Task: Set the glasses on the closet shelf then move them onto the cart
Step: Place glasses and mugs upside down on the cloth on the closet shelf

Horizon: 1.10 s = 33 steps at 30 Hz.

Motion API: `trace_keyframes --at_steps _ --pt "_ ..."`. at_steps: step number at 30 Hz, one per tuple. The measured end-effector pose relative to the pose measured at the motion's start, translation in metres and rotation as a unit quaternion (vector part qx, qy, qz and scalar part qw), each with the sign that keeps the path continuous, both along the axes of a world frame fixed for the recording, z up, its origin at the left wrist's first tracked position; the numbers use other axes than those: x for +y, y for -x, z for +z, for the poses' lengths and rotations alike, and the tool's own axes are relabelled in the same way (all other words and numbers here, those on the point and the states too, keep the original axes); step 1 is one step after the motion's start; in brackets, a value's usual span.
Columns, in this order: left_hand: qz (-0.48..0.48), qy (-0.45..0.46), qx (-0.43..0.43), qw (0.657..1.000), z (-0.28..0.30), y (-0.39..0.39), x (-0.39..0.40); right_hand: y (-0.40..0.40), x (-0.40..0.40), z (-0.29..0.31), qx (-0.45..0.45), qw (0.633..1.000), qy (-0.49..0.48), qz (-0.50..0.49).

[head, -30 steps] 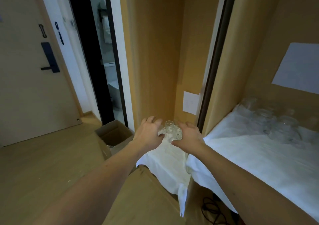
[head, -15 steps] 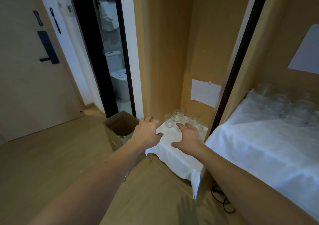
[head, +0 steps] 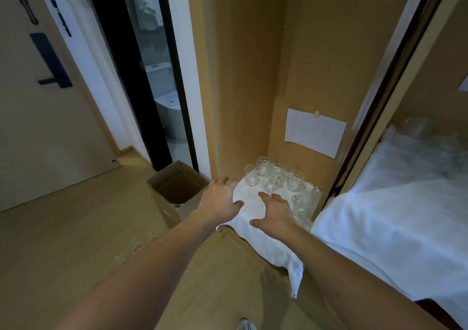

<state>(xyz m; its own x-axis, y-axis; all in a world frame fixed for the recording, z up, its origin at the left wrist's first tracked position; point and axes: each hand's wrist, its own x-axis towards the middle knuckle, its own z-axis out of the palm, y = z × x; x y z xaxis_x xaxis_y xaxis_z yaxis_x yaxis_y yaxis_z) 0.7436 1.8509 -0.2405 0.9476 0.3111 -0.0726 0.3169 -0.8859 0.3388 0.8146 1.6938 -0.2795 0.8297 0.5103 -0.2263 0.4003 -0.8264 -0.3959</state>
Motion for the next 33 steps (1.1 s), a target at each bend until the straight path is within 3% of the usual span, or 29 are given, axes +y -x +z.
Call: trace_keyframes --at_steps 12,25,33 --pt "-0.056 0.004 0.050 0.997 -0.068 -0.146 0.042 -0.117 0.031 -0.053 0.067 0.994 0.001 -0.084" --pt "-0.105 0.051 0.083 0.990 -0.121 -0.236 0.052 -0.183 0.041 -0.107 0.126 0.980 0.008 -0.157" --pt "-0.193 0.072 0.124 0.971 -0.165 -0.311 0.054 -0.223 0.045 -0.160 0.141 0.951 -0.015 -0.274"
